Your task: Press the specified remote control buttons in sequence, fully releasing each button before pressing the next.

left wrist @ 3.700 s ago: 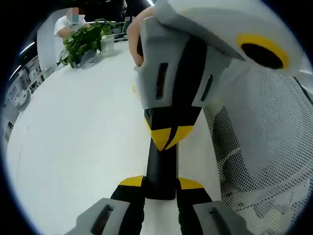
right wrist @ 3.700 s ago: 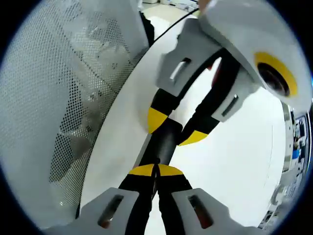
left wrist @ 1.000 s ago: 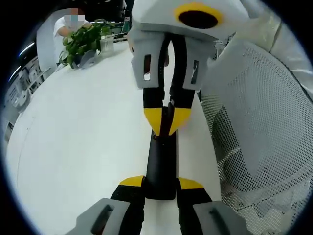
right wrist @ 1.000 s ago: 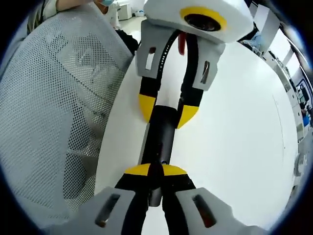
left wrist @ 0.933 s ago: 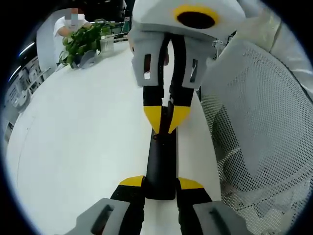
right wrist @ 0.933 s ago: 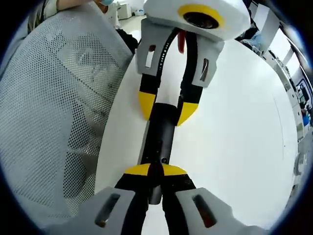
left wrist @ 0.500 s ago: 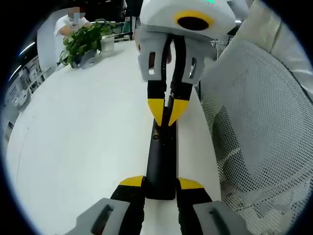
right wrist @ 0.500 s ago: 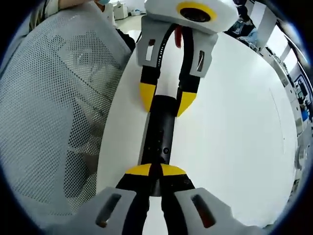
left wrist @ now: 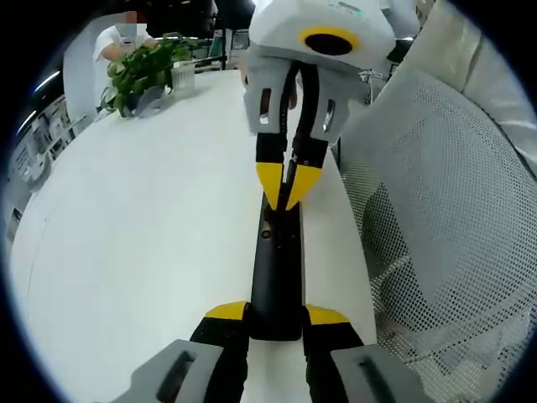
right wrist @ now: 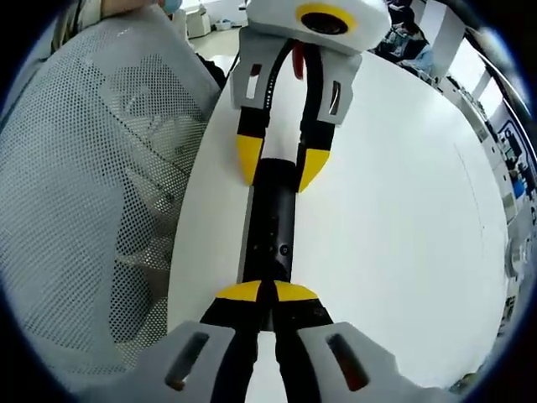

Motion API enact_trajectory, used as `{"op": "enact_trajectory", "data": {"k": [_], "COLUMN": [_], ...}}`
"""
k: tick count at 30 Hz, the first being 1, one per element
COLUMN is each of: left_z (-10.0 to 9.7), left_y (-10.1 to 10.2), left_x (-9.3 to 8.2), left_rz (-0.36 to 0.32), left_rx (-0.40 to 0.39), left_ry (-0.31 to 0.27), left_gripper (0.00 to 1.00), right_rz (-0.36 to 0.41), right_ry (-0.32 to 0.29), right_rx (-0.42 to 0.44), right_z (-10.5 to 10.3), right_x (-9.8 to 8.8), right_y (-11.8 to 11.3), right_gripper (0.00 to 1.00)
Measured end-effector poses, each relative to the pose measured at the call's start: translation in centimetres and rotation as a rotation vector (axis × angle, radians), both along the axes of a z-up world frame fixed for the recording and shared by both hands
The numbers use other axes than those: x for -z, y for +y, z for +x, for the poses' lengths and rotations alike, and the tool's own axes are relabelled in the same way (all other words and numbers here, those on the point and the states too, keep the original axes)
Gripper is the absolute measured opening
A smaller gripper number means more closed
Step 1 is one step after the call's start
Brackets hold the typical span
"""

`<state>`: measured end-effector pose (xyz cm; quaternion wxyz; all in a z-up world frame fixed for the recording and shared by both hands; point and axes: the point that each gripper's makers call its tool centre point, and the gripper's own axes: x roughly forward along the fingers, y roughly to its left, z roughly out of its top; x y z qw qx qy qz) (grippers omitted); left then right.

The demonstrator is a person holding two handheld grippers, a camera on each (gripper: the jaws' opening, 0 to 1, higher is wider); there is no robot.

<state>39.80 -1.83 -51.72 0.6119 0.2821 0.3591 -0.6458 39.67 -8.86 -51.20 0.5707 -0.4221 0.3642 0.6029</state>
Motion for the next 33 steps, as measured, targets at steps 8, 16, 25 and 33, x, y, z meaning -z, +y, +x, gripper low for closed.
{"op": "enact_trajectory", "data": {"k": [8, 16, 25, 33], "left_z": [0.0, -0.1, -0.1, -0.1], "left_y": [0.0, 0.1, 0.1, -0.1], "left_x": [0.0, -0.1, -0.1, 0.0], "left_rz": [-0.007, 0.001, -0.007, -0.002], "left_rx": [-0.003, -0.002, -0.009, -0.01], "left_ry": [-0.003, -0.006, -0.011, -0.041], "left_gripper": [0.24, 0.24, 0.24, 0.24], "right_rz": [0.059, 0.086, 0.132, 0.132], "right_ry": [-0.004, -0.008, -0.018, -0.023], "right_rx": [0.064, 0.112, 0.181, 0.231], "right_z": [0.0, 0.1, 0.2, 0.2], "right_x": [-0.2, -0.2, -0.3, -0.4], "right_y": [-0.4, -1.5, -1.6, -1.5], "right_gripper": [0.02, 0.01, 0.01, 0.01]}}
